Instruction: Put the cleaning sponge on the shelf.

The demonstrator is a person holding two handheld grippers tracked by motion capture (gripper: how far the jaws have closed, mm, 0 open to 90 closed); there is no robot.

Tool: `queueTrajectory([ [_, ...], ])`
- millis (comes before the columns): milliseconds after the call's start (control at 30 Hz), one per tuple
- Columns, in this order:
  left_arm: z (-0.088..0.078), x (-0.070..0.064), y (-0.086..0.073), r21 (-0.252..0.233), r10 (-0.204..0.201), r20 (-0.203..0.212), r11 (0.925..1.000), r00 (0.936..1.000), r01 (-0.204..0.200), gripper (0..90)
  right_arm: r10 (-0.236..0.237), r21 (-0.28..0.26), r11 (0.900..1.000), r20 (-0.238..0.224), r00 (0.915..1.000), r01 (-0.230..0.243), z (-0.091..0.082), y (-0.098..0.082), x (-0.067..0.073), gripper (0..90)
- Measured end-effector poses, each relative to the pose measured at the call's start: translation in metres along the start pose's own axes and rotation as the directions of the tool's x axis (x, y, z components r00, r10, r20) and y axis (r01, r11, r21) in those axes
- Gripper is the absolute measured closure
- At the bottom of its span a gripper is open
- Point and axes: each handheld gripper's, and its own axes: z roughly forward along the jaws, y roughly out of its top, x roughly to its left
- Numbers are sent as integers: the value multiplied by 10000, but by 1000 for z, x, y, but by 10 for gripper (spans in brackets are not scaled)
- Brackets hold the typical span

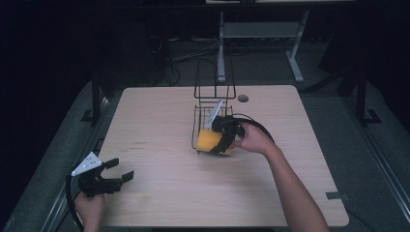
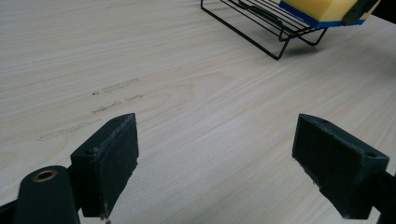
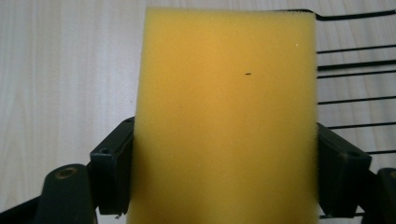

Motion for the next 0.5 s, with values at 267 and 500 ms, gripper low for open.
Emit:
queueTrajectory([
  [267, 1, 0, 0, 16, -14, 6, 10000, 10000, 14, 141, 168, -33, 9999, 5, 9999, -168, 3, -2, -7, 216],
  [500, 0, 1, -1, -14, -33, 3, 10000, 10000, 33, 141, 219, -137, 9997, -40, 9998, -219, 2, 2, -18, 216],
])
